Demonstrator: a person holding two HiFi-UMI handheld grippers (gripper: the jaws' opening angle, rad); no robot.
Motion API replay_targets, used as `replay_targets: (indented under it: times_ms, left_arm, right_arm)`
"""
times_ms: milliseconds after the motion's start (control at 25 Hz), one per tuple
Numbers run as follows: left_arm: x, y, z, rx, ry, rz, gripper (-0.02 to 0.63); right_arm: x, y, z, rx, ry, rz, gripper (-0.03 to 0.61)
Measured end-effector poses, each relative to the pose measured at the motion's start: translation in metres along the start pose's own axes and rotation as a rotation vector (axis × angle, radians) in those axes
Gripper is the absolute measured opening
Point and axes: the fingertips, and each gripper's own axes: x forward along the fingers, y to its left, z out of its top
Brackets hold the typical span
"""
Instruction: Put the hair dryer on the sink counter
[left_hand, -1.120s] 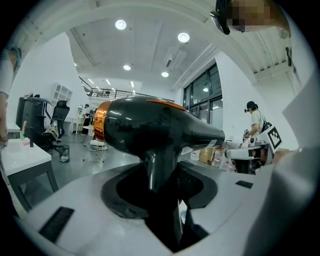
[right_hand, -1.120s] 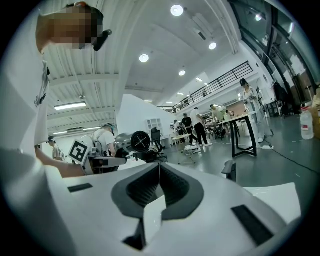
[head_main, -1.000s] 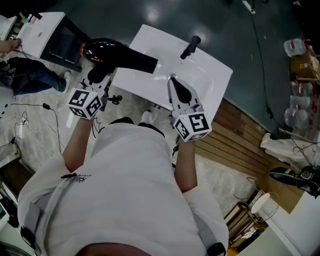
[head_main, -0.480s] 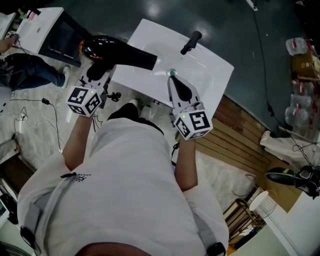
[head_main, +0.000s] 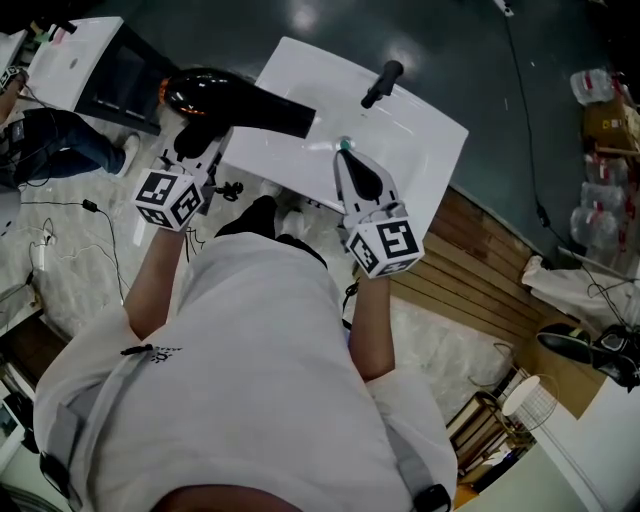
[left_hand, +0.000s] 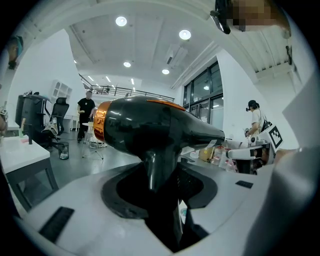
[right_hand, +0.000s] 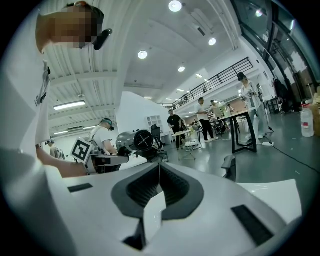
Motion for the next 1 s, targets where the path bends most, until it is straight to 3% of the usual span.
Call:
replay_targets:
  times_ms: [1000]
  left_arm:
    - [0.094, 0.027, 0.008, -0.012, 0.068, -0.129, 0.172]
  right_arm:
    - [0.048, -0.034, 0.006, 0.019, 0.018, -0.083, 0.008]
